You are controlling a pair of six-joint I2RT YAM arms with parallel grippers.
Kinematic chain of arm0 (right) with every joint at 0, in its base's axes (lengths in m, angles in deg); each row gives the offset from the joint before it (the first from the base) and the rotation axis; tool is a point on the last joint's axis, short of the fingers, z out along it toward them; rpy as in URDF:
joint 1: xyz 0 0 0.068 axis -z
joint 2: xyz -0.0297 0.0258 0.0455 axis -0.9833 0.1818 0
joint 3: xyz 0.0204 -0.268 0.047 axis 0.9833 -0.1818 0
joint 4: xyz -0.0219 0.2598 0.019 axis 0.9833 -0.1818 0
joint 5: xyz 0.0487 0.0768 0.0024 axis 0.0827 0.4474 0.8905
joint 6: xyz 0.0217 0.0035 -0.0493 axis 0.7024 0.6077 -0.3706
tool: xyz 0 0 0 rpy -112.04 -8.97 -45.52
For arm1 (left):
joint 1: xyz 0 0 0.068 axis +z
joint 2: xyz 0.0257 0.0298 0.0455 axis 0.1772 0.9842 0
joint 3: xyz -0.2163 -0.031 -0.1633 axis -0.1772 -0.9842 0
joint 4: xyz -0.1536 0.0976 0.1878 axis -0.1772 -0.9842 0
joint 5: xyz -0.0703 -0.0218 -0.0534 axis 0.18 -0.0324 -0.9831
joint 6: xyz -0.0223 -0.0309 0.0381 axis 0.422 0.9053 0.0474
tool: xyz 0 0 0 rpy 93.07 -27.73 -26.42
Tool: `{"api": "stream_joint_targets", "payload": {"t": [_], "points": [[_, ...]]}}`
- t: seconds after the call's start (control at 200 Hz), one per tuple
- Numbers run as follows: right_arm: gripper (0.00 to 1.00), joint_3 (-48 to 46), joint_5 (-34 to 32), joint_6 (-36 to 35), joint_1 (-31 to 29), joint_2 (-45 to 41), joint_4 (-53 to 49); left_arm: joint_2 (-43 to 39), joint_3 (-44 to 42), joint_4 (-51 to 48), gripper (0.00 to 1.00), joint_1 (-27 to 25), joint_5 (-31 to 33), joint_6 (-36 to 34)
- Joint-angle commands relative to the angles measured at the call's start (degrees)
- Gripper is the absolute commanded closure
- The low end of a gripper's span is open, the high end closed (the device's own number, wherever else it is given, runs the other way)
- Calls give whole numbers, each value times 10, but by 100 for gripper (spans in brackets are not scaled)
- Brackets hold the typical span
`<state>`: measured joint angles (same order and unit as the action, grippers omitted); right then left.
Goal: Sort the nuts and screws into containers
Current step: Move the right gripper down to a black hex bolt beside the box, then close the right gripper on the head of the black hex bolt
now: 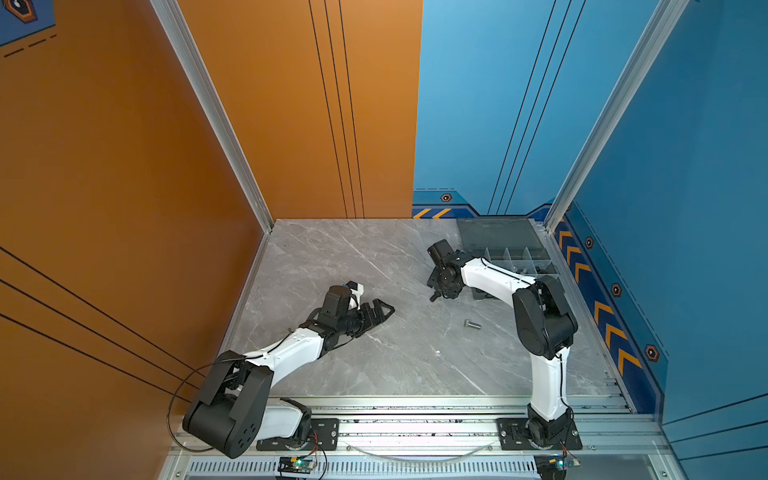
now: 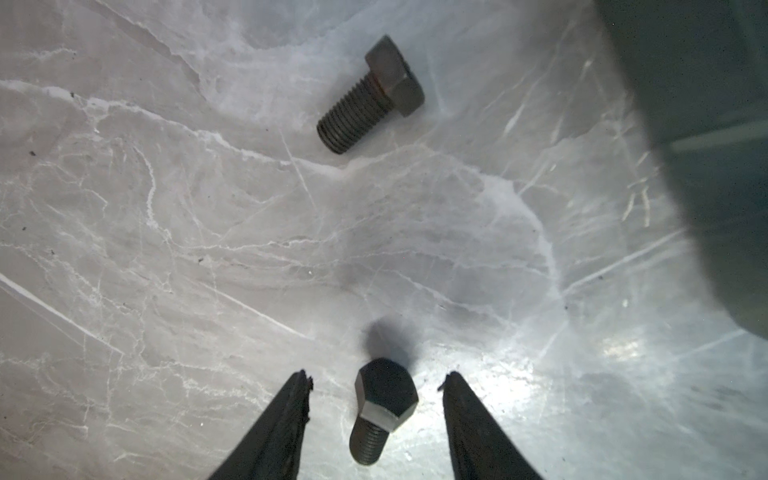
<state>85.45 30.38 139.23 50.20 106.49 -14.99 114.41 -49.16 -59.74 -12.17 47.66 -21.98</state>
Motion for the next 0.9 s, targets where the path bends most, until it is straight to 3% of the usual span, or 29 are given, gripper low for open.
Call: {"api": "stream_joint_targets", "payload": {"t": [0.0, 0.896], "points": [[45, -5, -20, 15, -1, 16, -20, -12, -10, 2, 2, 7, -16, -10], [53, -12, -2, 18, -13, 37, -17, -17, -18, 3, 2, 17, -19, -10]]}}
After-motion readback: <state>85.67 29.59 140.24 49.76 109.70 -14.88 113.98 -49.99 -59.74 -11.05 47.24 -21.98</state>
